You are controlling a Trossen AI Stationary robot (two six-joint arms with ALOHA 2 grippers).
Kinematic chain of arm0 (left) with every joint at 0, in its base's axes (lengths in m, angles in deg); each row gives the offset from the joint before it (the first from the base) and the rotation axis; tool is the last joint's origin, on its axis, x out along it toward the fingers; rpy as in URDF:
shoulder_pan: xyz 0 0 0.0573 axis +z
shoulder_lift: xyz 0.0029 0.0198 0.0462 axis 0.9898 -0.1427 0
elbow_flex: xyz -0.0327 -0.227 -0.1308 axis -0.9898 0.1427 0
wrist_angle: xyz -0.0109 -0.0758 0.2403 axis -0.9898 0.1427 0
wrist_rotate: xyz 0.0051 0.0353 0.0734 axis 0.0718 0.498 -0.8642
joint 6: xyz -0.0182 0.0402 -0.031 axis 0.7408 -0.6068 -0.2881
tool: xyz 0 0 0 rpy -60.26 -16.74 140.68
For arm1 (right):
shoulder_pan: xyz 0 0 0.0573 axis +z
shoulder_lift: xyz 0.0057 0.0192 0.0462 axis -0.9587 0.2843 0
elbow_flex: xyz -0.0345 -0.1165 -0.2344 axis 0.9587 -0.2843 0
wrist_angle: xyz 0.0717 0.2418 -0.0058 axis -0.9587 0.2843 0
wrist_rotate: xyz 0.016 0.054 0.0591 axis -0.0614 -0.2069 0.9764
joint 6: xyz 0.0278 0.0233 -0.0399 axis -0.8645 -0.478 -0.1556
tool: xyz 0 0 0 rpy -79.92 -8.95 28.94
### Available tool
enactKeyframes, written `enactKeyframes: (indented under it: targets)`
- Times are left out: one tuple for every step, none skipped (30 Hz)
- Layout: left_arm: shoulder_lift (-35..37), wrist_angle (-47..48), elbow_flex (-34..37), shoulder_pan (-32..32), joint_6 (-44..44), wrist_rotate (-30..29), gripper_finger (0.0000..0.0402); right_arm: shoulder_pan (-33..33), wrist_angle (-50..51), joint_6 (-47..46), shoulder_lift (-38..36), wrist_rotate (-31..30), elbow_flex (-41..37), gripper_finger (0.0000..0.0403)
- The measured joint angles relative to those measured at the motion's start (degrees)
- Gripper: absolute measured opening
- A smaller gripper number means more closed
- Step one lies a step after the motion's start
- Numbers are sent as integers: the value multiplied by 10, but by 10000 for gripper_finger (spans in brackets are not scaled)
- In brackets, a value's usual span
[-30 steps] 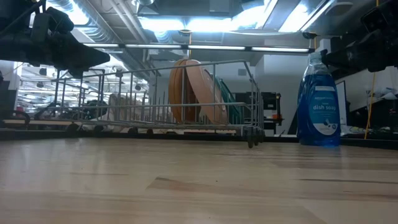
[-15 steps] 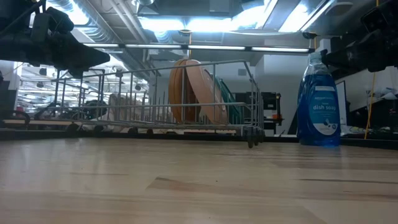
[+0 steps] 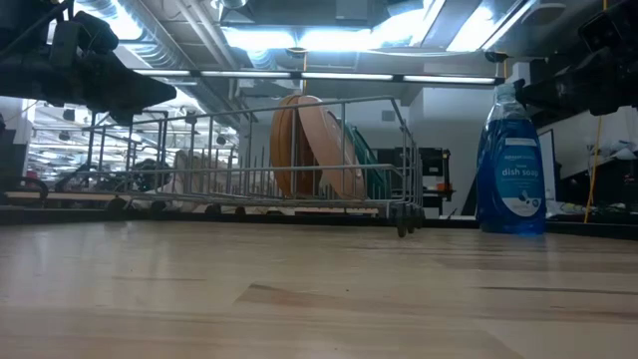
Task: Sort dishes
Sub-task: Return to Home Position
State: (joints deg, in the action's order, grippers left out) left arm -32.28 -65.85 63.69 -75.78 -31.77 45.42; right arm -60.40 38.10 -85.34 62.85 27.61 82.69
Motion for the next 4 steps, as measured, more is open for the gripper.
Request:
enactKeyframes:
  targets:
    - [0, 0, 0, 0, 0, 0, 28, 0, 0, 0, 0, 0, 0, 72]
    - [0, 0, 0, 0, 0, 0, 28, 0, 0, 0, 0, 0, 0, 72]
    - [0, 0, 0, 0, 0, 0, 28, 0, 0, 0, 0, 0, 0, 72]
    - [0, 0, 0, 0, 0, 0, 28, 0, 0, 0, 0, 0, 0, 72]
